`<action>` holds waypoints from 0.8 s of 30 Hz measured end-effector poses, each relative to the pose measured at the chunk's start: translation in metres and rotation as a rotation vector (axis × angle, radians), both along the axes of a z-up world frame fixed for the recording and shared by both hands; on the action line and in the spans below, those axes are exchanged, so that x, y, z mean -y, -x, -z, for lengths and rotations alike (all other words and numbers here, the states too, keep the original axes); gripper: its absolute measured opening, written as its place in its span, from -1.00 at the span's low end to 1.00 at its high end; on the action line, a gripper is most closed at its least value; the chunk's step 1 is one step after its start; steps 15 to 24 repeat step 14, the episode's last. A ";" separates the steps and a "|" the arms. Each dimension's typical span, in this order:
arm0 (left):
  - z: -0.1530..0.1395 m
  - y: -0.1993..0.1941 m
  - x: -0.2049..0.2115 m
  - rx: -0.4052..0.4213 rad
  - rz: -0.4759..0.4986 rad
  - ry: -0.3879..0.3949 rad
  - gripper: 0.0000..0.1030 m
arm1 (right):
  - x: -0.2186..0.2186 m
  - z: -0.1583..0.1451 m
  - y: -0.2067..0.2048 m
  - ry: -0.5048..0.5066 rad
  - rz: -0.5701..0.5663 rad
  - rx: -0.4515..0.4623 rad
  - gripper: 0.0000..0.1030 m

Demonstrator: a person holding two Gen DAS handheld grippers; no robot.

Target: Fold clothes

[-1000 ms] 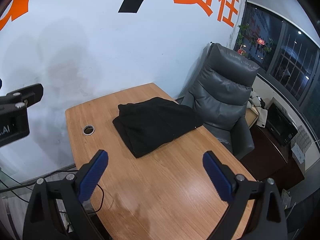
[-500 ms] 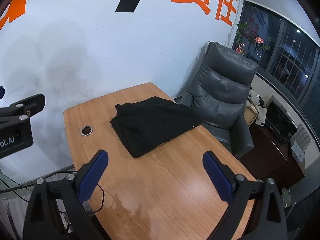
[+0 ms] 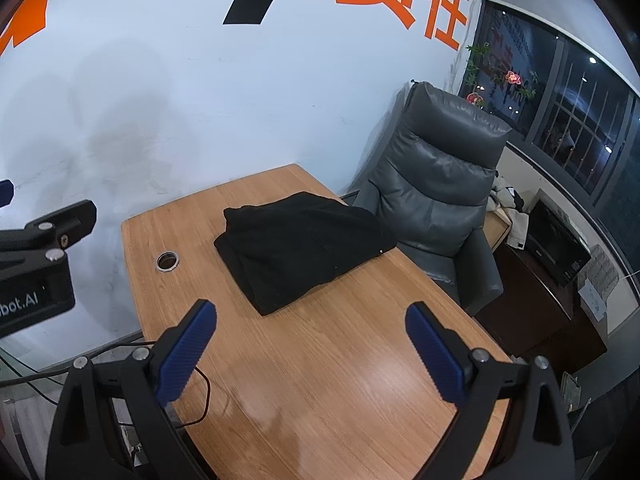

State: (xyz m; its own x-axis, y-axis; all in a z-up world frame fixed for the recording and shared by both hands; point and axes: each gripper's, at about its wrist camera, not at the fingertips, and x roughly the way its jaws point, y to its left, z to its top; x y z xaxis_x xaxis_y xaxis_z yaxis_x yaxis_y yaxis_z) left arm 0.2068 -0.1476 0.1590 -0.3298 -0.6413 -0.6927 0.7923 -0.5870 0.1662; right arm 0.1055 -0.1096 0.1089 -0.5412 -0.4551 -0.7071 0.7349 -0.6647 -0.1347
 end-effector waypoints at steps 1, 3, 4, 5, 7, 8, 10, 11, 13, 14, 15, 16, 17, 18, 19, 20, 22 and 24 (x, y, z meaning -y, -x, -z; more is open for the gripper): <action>0.001 0.001 0.000 0.001 0.006 -0.003 1.00 | 0.000 0.000 0.000 0.000 0.000 0.000 0.90; 0.002 0.002 -0.001 0.000 0.022 -0.005 1.00 | 0.000 0.000 0.000 0.000 0.001 0.000 0.90; 0.002 0.002 -0.002 -0.002 0.030 -0.005 1.00 | 0.000 0.000 0.000 0.000 0.001 -0.001 0.90; 0.002 0.002 -0.002 -0.010 0.035 -0.008 1.00 | 0.000 0.000 0.000 0.000 0.001 -0.001 0.90; 0.002 0.000 -0.001 -0.038 0.046 -0.028 1.00 | 0.000 0.000 -0.001 -0.001 0.000 0.000 0.90; 0.002 -0.001 0.000 -0.052 0.052 -0.043 1.00 | 0.000 0.000 -0.001 -0.001 0.000 0.000 0.90; 0.003 -0.003 0.003 -0.071 0.056 -0.071 1.00 | 0.001 0.000 -0.002 -0.002 -0.002 0.000 0.90; 0.004 -0.003 0.003 -0.079 0.056 -0.079 1.00 | 0.001 0.000 -0.002 -0.003 -0.002 0.000 0.90; 0.004 -0.004 0.003 -0.087 0.054 -0.070 1.00 | 0.001 0.000 -0.002 -0.004 -0.002 -0.001 0.90; 0.004 -0.005 0.003 -0.086 0.052 -0.056 1.00 | 0.002 0.001 -0.003 -0.004 -0.002 -0.001 0.90; 0.004 -0.005 0.003 -0.086 0.052 -0.056 1.00 | 0.002 0.001 -0.003 -0.004 -0.002 -0.001 0.90; 0.004 -0.005 0.003 -0.086 0.052 -0.056 1.00 | 0.002 0.001 -0.003 -0.004 -0.002 -0.001 0.90; 0.004 -0.005 0.003 -0.086 0.052 -0.056 1.00 | 0.002 0.001 -0.003 -0.004 -0.002 -0.001 0.90; 0.004 -0.005 0.003 -0.086 0.052 -0.056 1.00 | 0.002 0.001 -0.003 -0.004 -0.002 -0.001 0.90; 0.004 -0.005 0.003 -0.086 0.052 -0.056 1.00 | 0.002 0.001 -0.003 -0.004 -0.002 -0.001 0.90; 0.004 -0.005 0.003 -0.086 0.052 -0.056 1.00 | 0.002 0.001 -0.003 -0.004 -0.002 -0.001 0.90; 0.004 -0.005 0.003 -0.086 0.052 -0.056 1.00 | 0.002 0.001 -0.003 -0.004 -0.002 -0.001 0.90; 0.004 -0.005 0.003 -0.086 0.052 -0.056 1.00 | 0.002 0.001 -0.003 -0.004 -0.002 -0.001 0.90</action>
